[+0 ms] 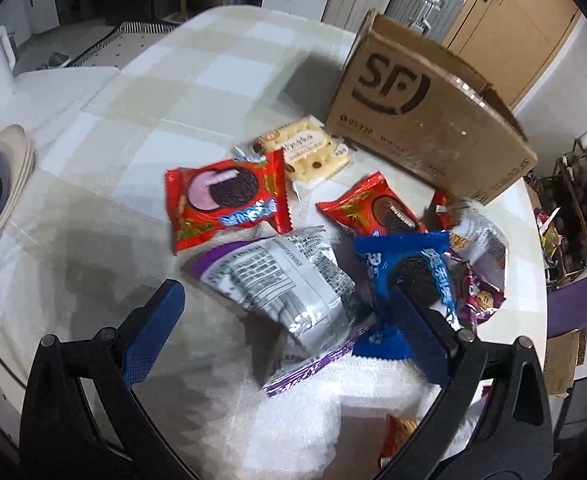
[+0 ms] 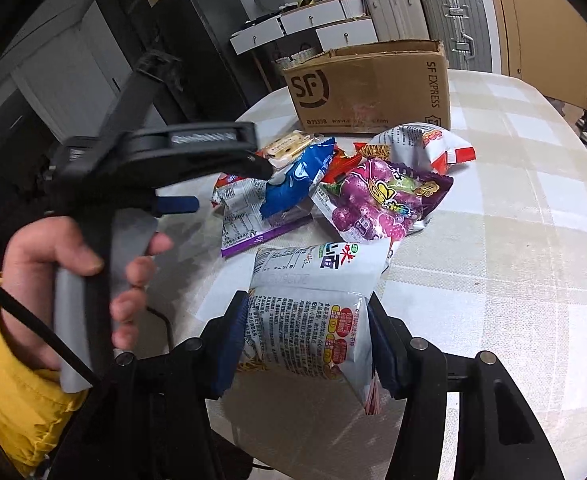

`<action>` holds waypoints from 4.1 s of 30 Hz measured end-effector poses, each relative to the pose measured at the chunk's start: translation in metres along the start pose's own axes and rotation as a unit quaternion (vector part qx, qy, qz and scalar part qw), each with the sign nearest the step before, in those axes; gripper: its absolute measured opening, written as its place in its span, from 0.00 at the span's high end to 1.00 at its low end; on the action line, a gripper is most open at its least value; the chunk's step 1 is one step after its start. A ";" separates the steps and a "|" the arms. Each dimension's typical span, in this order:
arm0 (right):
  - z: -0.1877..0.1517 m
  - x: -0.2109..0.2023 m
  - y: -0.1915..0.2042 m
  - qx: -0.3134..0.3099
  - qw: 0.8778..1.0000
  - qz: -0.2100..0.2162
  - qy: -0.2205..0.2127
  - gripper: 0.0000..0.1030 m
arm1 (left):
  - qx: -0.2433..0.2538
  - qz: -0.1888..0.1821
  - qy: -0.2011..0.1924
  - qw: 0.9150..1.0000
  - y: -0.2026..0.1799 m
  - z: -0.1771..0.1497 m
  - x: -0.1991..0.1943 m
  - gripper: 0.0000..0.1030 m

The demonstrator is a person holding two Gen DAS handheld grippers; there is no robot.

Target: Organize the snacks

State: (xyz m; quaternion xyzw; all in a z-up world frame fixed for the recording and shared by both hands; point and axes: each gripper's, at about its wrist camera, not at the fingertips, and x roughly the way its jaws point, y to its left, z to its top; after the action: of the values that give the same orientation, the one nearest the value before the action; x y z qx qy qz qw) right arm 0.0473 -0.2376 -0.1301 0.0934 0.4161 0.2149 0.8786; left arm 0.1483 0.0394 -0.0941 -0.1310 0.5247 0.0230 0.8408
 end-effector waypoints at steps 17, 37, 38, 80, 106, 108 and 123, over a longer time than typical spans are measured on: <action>0.000 -0.004 0.005 -0.003 1.000 0.009 -0.005 0.46 | -0.013 -0.015 0.015 1.000 0.005 0.001 0.017 0.48; -0.001 0.002 0.002 0.001 1.000 -0.002 0.002 0.46 | 0.059 -0.092 -0.014 0.994 0.035 -0.049 -0.021 0.71; -0.001 0.003 0.002 0.000 1.000 -0.003 0.002 0.46 | 0.062 -0.093 -0.016 0.994 0.037 -0.052 -0.024 0.71; 0.046 -0.109 0.025 -0.019 0.977 0.019 -0.210 0.46 | 0.159 -0.138 -0.229 0.950 -0.004 -0.082 -0.209 0.71; 0.200 -0.079 -0.015 -0.023 0.970 -0.034 -0.239 0.46 | 0.186 -0.122 -0.220 0.950 -0.097 0.121 -0.175 0.71; 0.213 -0.070 -0.020 -0.023 0.971 -0.038 -0.234 0.46 | 0.181 -0.121 -0.205 0.954 -0.104 0.144 -0.156 0.71; 0.274 0.014 -0.070 -0.010 0.983 -0.073 -0.169 0.46 | 0.211 -0.093 -0.154 0.961 -0.155 0.251 -0.032 0.71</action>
State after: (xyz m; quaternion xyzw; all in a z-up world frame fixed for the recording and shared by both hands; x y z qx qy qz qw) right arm 0.2874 -0.2894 0.0110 0.0894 0.2652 0.1356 0.9504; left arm 0.3811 -0.0453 0.0691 0.0063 0.3671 -0.1462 0.9186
